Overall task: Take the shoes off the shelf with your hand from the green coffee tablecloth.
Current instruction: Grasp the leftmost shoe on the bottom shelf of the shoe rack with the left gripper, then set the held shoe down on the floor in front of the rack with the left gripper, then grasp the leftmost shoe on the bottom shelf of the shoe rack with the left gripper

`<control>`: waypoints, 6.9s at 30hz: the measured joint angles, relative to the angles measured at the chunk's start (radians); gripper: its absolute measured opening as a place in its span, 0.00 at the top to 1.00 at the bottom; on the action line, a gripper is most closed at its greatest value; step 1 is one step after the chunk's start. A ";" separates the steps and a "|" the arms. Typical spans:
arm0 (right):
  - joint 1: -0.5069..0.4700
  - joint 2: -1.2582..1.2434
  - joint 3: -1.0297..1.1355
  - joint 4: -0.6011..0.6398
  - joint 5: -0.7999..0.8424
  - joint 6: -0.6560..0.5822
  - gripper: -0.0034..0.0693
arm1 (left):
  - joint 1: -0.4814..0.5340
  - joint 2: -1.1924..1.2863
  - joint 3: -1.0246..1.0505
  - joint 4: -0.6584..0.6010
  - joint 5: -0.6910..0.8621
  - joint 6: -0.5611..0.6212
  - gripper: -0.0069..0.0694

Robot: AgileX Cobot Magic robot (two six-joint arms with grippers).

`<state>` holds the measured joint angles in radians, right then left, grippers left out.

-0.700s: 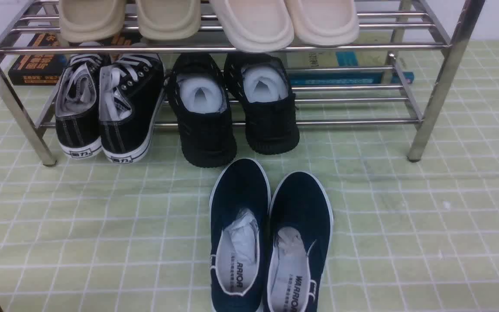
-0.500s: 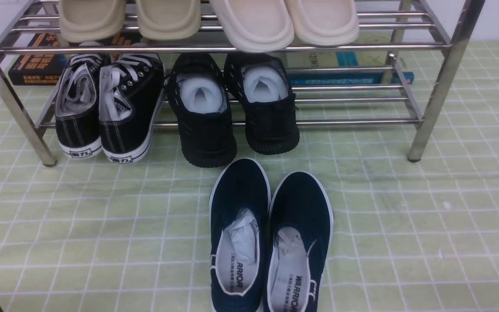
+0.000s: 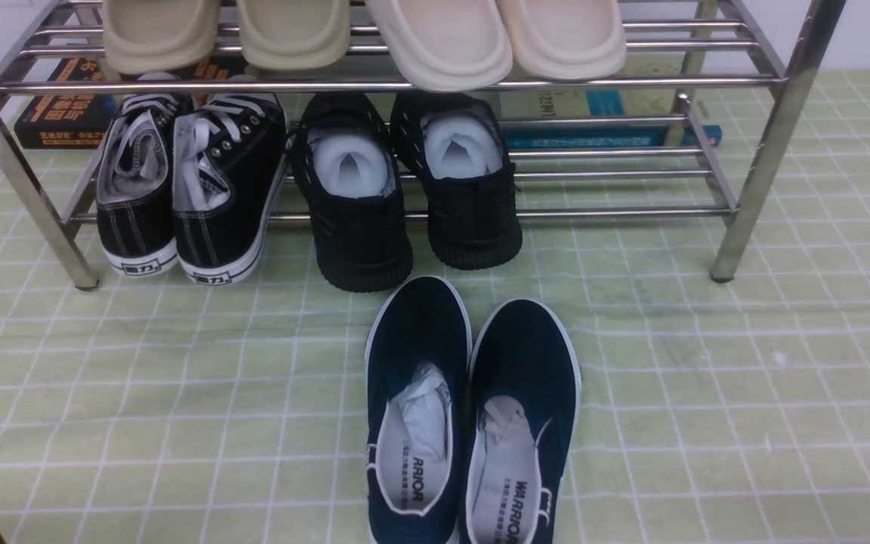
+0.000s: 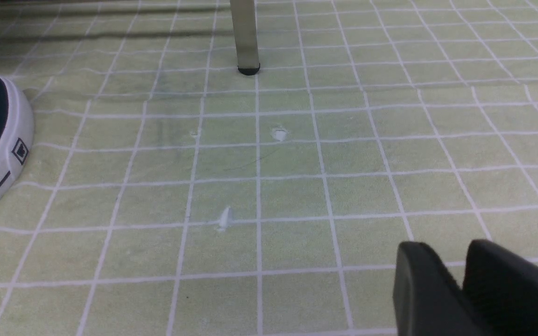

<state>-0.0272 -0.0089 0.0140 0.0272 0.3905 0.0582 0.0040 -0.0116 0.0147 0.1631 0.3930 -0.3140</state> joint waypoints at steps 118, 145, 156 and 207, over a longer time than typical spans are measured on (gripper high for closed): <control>0.000 0.000 0.000 0.000 0.000 -0.001 0.63 | 0.000 1.452 -1.298 0.012 0.479 -0.178 0.89; 0.000 0.000 0.000 0.000 0.000 -0.001 0.63 | 0.000 0.874 -0.735 -0.127 0.589 -0.125 0.89; 0.000 0.000 0.000 0.000 0.000 -0.001 0.63 | 0.000 0.884 -0.602 -0.293 0.308 -0.104 0.88; 0.000 0.000 0.000 0.000 0.000 -0.001 0.63 | 0.000 0.858 -0.694 -0.276 0.406 -0.154 0.50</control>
<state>-0.0276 -0.0089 0.0140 0.0272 0.3905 0.0574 0.0043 0.8466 -0.6796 -0.1127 0.7987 -0.4677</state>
